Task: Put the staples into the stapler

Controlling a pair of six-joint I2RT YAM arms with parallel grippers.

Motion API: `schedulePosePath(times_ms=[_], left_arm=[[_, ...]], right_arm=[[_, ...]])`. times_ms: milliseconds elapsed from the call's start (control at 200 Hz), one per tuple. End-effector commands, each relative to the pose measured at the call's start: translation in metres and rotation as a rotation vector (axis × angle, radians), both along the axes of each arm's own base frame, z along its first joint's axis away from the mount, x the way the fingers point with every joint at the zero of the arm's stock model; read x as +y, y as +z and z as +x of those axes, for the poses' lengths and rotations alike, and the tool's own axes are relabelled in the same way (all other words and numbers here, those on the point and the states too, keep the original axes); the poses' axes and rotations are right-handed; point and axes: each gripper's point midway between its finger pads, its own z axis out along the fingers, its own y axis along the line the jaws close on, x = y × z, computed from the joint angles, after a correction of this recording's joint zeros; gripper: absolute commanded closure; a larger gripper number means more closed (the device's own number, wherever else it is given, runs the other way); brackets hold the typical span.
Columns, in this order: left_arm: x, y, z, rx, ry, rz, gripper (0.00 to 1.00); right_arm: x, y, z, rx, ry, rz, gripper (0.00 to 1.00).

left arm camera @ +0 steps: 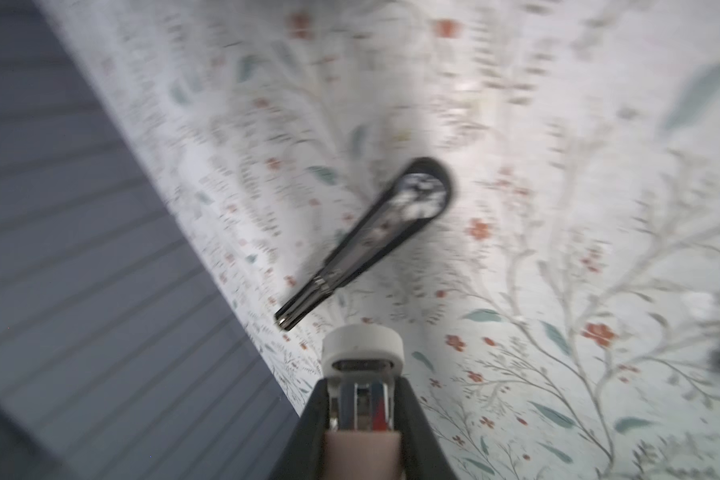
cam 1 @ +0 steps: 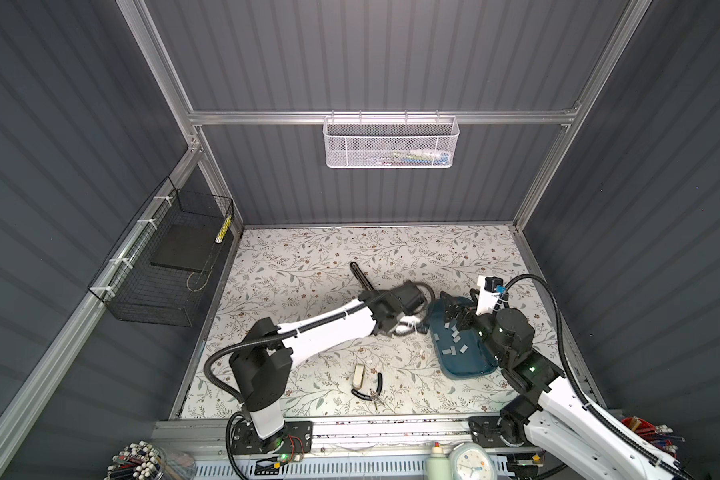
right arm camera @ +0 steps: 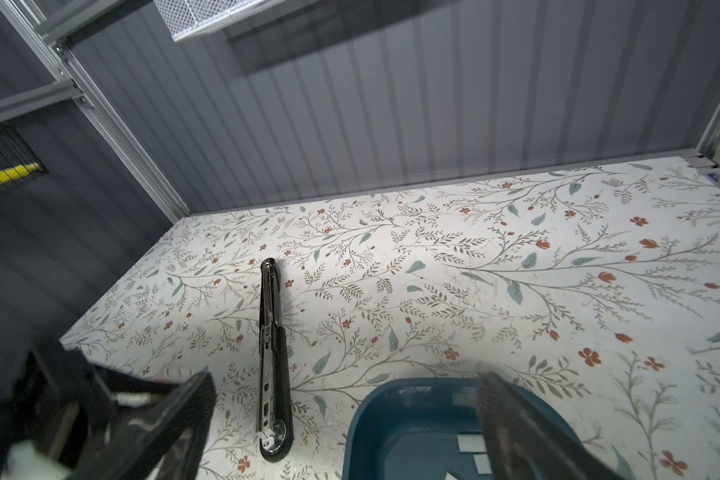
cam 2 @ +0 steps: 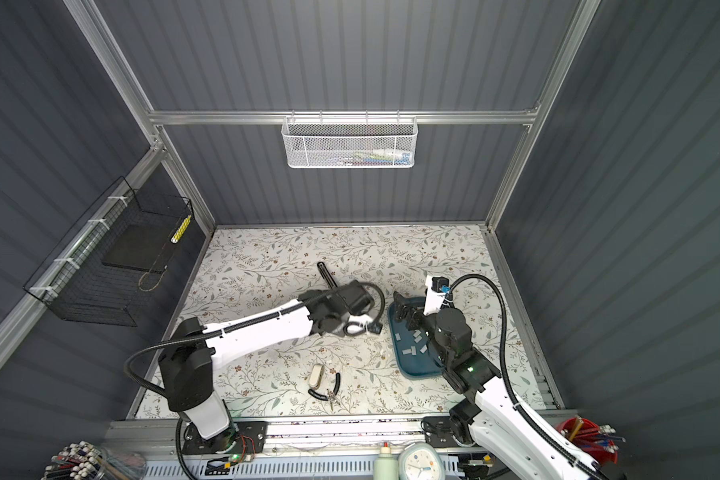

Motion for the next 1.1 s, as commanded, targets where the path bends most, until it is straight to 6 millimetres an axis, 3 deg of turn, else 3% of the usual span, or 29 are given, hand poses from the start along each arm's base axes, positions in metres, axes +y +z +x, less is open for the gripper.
schedulePosePath(times_ms=[0,145,265,415,425,525,650,695,745,886,1096], left_arm=[[0.003,0.071,0.011,-0.025,0.149,-0.344,1.00],[-0.001,0.097,0.001,0.030,0.163,-0.510,1.00],[-0.002,0.114,-0.007,0.106,0.223,-0.595,1.00],[-0.020,0.146,-0.037,0.250,0.198,-0.946,1.00],[-0.021,0.137,-0.040,0.268,0.201,-0.953,1.00],[-0.015,0.124,-0.047,0.279,0.222,-1.166,1.00],[0.000,0.057,-0.042,0.231,0.293,-1.145,1.00],[0.004,0.043,-0.039,0.233,0.320,-1.113,1.00],[0.004,0.044,-0.042,0.255,0.321,-1.099,1.00],[0.012,0.076,-0.058,0.248,0.250,-1.200,1.00],[0.018,0.079,-0.066,0.226,0.195,-1.178,1.00]], right_arm=[[0.001,0.005,-0.003,-0.023,0.013,0.030,0.01],[0.003,0.007,-0.005,-0.013,0.024,0.052,0.01],[0.015,0.011,-0.011,0.004,0.103,0.054,0.01],[0.026,0.016,-0.019,-0.016,0.185,0.077,0.01],[0.026,0.016,-0.020,-0.018,0.188,0.078,0.01],[0.025,0.016,-0.021,-0.018,0.183,0.076,0.01],[0.023,0.021,-0.022,-0.014,0.174,0.081,0.01],[0.024,0.023,-0.023,-0.006,0.181,0.089,0.01],[0.027,0.024,-0.024,0.005,0.200,0.106,0.01],[0.036,0.027,-0.026,0.050,0.237,0.185,0.01],[0.072,0.023,-0.030,0.131,0.373,0.273,0.01]])
